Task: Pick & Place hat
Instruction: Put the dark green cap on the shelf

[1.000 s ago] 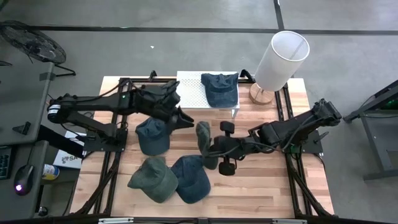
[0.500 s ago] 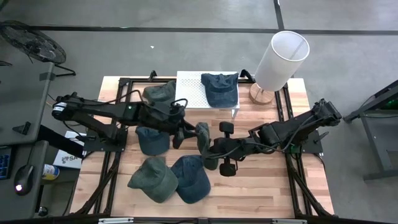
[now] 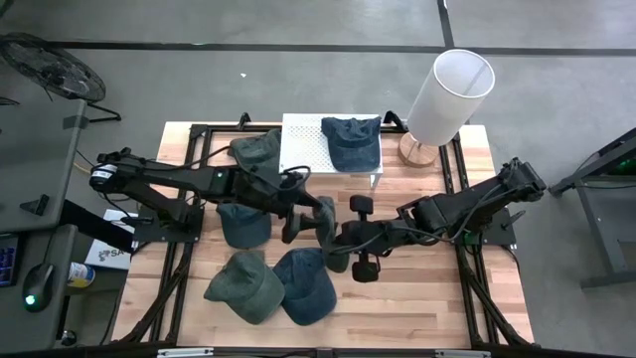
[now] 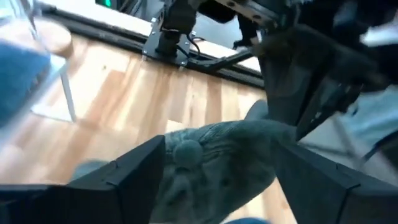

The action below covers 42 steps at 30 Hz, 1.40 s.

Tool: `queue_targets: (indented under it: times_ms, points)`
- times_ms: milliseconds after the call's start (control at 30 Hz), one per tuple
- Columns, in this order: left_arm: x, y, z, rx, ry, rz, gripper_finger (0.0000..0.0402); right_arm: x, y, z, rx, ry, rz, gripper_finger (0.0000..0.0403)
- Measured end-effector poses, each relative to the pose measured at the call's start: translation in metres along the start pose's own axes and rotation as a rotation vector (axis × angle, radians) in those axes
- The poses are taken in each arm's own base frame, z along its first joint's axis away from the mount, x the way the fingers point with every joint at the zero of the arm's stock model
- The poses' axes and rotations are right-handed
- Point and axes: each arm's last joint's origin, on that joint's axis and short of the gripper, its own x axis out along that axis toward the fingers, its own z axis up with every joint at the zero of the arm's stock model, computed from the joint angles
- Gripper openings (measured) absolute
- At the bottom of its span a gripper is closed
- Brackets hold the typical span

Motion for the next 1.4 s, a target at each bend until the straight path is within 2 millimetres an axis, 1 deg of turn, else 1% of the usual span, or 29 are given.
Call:
queue_targets:
  times_ms: [67,167,333,500,667,833,1000,1133,1400]
  points:
    - [0.0,0.0,0.0,0.099,0.0,0.007,0.0297,0.0,0.0,0.0,-0.004,0.003,0.012,0.0]
    - [0.0,0.002,-0.003,0.22,0.028,0.025,0.03,0.0,0.001,-0.001,-0.019,0.013,0.029,0.0]
    - [0.004,0.003,-0.007,0.322,0.068,0.032,0.0301,0.0,0.0,-0.001,-0.021,0.015,0.037,0.0]
    - [0.004,0.004,-0.006,0.346,0.053,0.061,0.0301,0.0,0.0,-0.001,-0.015,0.015,0.034,0.0]
    - [0.004,0.004,-0.005,0.325,0.037,0.071,0.0301,0.0,-0.001,-0.001,-0.006,0.013,0.024,0.0]
    - [0.015,0.006,-0.01,0.312,0.068,0.072,0.0301,0.001,-0.003,0.0,0.002,0.013,0.016,0.0]
    - [0.023,0.006,-0.012,0.293,0.061,0.072,0.03,0.001,-0.003,0.0,0.002,0.013,0.009,0.0]
    - [0.023,0.006,-0.011,0.283,0.046,0.067,0.0276,0.001,-0.003,-0.001,0.003,0.014,0.011,0.0]
    - [0.023,0.005,-0.011,0.229,0.054,0.042,0.0176,0.001,-0.003,-0.001,0.002,0.014,0.011,0.0]
